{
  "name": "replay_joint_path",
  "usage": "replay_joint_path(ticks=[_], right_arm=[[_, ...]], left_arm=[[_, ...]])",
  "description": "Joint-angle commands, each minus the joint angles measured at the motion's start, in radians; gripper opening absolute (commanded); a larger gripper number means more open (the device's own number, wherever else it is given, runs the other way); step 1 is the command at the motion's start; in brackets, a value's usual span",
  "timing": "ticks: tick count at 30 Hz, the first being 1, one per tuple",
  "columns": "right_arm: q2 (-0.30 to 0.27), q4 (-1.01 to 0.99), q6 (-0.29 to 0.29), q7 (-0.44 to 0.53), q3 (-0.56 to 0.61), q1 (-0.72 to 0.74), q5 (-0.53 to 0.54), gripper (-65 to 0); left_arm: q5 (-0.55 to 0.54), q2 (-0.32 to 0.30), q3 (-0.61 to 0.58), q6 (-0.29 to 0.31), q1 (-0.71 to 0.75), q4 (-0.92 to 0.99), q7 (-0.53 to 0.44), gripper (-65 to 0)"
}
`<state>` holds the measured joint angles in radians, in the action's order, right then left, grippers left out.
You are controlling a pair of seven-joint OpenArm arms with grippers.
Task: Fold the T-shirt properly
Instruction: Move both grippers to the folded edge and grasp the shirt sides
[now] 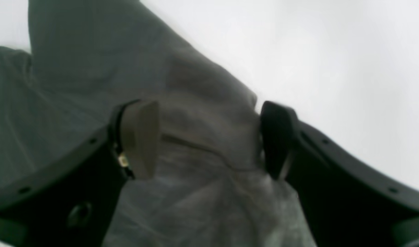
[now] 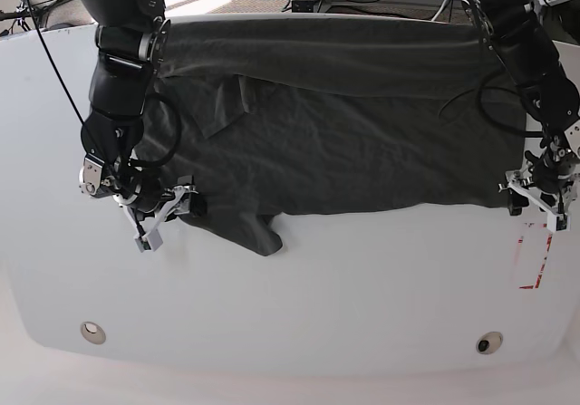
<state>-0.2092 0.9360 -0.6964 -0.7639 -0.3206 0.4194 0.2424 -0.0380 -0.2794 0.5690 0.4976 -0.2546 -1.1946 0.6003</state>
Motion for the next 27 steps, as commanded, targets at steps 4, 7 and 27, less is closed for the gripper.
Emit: replay_joint_path(ticks=[4, 7, 27], right_arm=[[-0.003, 0.005, -0.002, -0.021, 0.001, 0.016, -0.004, -44.2], [-0.003, 0.005, -0.002, -0.021, 0.001, 0.016, -0.004, -56.0], [-0.011, 0.005, -0.002, -0.021, 0.001, 0.014, -0.004, -60.2]], left_arm=[[-0.013, -0.021, 0.001, -0.006, -0.048, -0.014, -0.023, -19.6], [-0.012, -0.021, 0.001, -0.006, -0.048, -0.014, -0.021, -18.7], [-0.018, -0.042, -0.034, -0.003, -0.032, 0.14, -0.029, -19.0]])
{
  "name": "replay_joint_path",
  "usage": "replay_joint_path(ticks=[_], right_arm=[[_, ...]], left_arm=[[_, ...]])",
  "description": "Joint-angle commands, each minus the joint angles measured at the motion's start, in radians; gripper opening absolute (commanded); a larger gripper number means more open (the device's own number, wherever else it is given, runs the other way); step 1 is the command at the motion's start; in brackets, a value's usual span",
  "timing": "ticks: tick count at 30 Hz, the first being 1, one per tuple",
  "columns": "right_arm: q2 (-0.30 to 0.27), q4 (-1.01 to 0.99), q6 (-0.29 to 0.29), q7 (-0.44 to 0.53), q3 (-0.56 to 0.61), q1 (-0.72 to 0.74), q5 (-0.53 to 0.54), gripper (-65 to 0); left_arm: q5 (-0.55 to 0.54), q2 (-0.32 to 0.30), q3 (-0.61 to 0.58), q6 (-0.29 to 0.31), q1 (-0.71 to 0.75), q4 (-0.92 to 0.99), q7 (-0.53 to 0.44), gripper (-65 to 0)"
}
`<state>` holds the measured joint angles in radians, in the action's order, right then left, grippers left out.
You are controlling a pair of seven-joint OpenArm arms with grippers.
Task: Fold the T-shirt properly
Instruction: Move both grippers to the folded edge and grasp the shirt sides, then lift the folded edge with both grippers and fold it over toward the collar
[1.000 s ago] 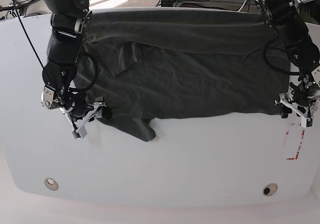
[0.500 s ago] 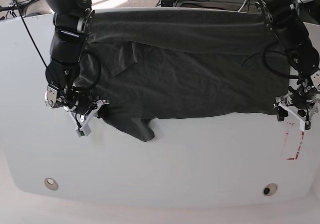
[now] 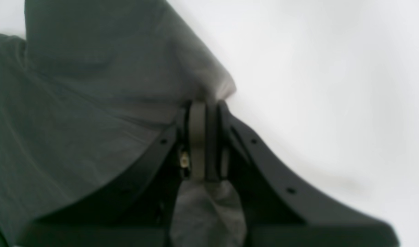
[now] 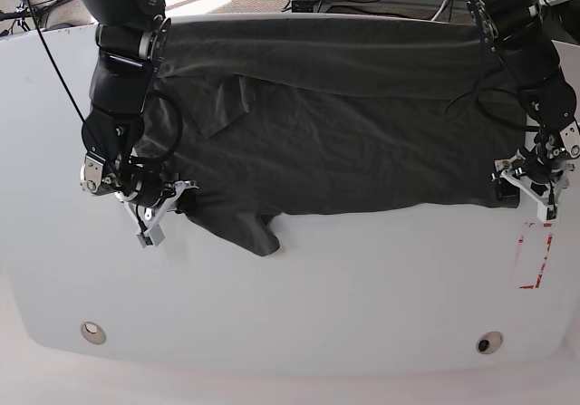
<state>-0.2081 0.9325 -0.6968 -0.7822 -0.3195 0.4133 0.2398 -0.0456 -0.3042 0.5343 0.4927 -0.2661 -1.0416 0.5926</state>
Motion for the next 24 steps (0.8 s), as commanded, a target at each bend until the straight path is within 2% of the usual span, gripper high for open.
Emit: replay_joint_path(ticks=[1, 5, 12, 17, 21, 22, 24], right_arm=[[-0.011, 0.009, -0.001, -0.003, 0.0, 0.02, -0.001, -60.2], [-0.011, 0.009, -0.001, -0.003, -0.002, 0.02, -0.001, -60.2], [-0.012, 0.012, -0.001, -0.003, -0.003, 0.02, -0.001, -60.6], [-0.012, 0.015, -0.001, -0.003, -0.003, 0.02, -0.001, -60.7], [-0.012, 0.015, -0.001, -0.003, -0.003, 0.02, -0.001, -60.9], [-0.012, 0.016, -0.001, -0.003, -0.003, 0.02, -0.001, -61.0], [-0.014, 0.016, -0.001, -0.003, -0.003, 0.022, -0.001, -63.4]], left_arm=[[-0.01, -0.017, 0.0, 0.002, -0.02, -0.013, -0.021, -19.0], [-0.01, 0.007, 0.0, 0.004, -0.025, 0.002, -0.021, -19.0], [-0.012, 0.007, -0.001, 0.004, -0.055, 0.126, -0.036, -19.2], [-0.012, 0.01, -0.001, 0.005, -0.057, 0.133, -0.064, -21.1], [-0.012, 0.012, -0.001, 0.005, -0.058, 0.133, -0.067, -38.5], [-0.012, 0.012, -0.001, 0.005, -0.06, 0.133, -0.066, -46.1], [-0.01, 0.012, -0.001, 0.005, -0.06, 0.133, -0.069, -57.1]])
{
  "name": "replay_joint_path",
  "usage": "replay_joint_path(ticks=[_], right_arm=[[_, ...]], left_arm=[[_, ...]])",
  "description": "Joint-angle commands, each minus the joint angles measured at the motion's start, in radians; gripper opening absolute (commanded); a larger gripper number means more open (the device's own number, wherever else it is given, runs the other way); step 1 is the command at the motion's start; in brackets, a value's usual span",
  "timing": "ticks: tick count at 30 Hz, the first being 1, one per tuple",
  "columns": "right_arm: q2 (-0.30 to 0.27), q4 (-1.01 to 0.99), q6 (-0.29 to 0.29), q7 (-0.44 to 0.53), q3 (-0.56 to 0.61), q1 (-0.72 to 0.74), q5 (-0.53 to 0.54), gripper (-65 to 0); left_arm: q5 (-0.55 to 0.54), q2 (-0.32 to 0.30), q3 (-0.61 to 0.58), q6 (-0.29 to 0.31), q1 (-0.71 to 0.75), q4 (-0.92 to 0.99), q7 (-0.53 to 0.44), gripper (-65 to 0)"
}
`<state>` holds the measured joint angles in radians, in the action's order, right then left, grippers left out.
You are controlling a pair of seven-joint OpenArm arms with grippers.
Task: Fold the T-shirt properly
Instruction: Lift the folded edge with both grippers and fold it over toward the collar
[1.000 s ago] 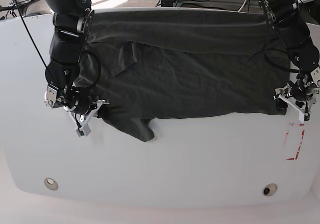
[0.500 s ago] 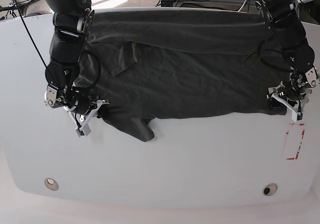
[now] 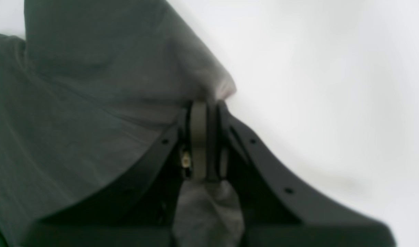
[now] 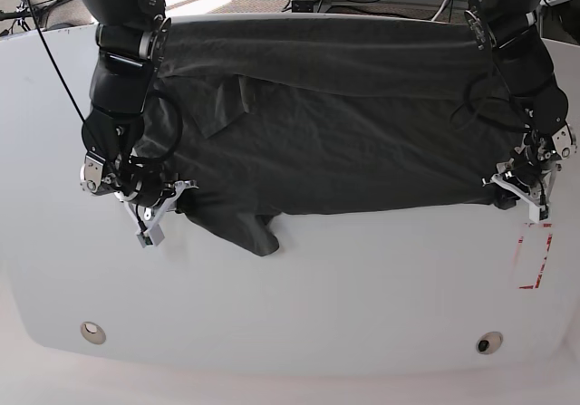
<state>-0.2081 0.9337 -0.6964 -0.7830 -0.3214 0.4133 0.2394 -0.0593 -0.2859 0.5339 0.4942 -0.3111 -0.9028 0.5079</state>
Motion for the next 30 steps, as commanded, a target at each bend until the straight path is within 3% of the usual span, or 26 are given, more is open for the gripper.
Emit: replay_joint_path(ticks=[1, 4, 13, 17, 25, 30], right_arm=[[-0.014, 0.015, -0.002, -0.002, -0.002, 0.023, -0.001, -65.0], [-0.014, 0.017, -0.002, -0.003, -0.002, 0.028, -0.001, -65.0], [-0.014, 0.226, -0.002, -0.122, -0.005, 0.019, -0.001, -65.0], [-0.014, 0.342, -0.002, -0.188, -0.006, -0.015, 0.002, -65.0], [-0.014, 0.647, -0.002, -0.307, -0.009, -0.149, 0.004, -65.0], [-0.004, 0.833, -0.002, -0.398, -0.106, -0.242, 0.011, -65.0]], left_arm=[[0.005, -0.006, -0.001, 0.004, -0.015, -0.006, 0.016, -63.5], [0.006, -0.006, -0.001, 0.01, -0.013, -0.009, 0.016, -65.0], [0.003, -0.008, 0.005, 0.197, 0.013, -0.146, 0.022, -65.0], [0.003, -0.008, 0.001, 0.204, 0.037, -0.227, 0.034, -65.0], [0.0, -0.006, 0.007, 0.204, 0.111, -0.448, 0.153, -65.0], [0.0, -0.005, 0.009, 0.204, 0.172, -0.585, 0.203, -65.0]])
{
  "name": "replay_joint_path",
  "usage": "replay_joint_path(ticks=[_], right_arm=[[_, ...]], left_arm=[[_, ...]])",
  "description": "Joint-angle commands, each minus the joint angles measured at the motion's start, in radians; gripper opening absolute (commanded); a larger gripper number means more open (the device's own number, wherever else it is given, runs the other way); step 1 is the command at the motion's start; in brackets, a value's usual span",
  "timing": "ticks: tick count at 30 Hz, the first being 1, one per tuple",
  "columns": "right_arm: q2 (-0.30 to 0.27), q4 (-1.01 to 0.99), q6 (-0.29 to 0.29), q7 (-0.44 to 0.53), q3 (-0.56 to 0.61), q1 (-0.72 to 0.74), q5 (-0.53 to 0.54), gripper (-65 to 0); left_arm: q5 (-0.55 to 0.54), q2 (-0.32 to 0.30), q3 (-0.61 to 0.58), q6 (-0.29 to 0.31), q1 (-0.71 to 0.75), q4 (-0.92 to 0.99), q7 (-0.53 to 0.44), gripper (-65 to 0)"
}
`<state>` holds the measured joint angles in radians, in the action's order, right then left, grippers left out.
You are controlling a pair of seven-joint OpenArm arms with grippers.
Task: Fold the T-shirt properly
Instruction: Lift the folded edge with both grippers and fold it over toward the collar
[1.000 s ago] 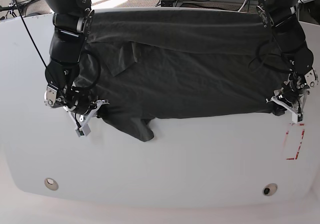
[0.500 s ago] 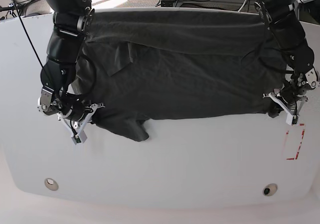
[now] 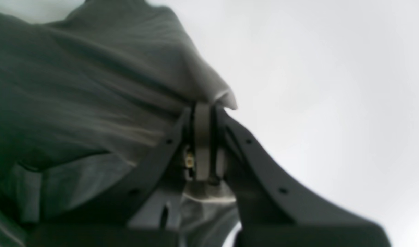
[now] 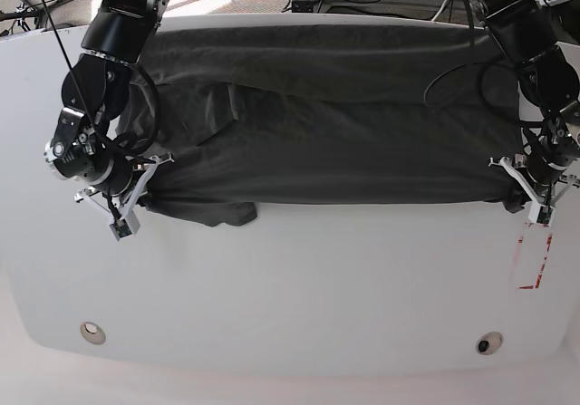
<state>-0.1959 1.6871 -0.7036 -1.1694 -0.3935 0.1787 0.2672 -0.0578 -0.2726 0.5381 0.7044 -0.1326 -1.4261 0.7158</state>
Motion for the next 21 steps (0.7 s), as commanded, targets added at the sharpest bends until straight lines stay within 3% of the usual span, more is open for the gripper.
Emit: replay_joint_path(ticks=[1, 8, 17, 21], right_arm=[[-0.015, 0.109, 0.005, -0.022, -0.043, -0.025, -0.016, -65.0], [0.008, 0.307, 0.005, -0.105, -0.069, -0.166, 0.008, -65.0], [0.011, 0.331, 0.005, -0.166, -0.269, -0.348, 0.292, -65.0], [0.011, 0.331, 0.005, -0.166, -0.312, -0.431, 0.356, -65.0]], left_arm=[[-0.001, -0.018, 0.004, -0.006, 0.008, -0.089, 0.005, -65.0], [-0.001, -0.001, 0.007, -0.006, 0.103, -0.215, 0.026, -65.0], [-0.001, 0.049, 0.058, -0.006, 0.273, -0.362, 0.026, -65.0], [-0.001, 0.052, 0.084, -0.006, 0.345, -0.387, 0.026, -65.0]])
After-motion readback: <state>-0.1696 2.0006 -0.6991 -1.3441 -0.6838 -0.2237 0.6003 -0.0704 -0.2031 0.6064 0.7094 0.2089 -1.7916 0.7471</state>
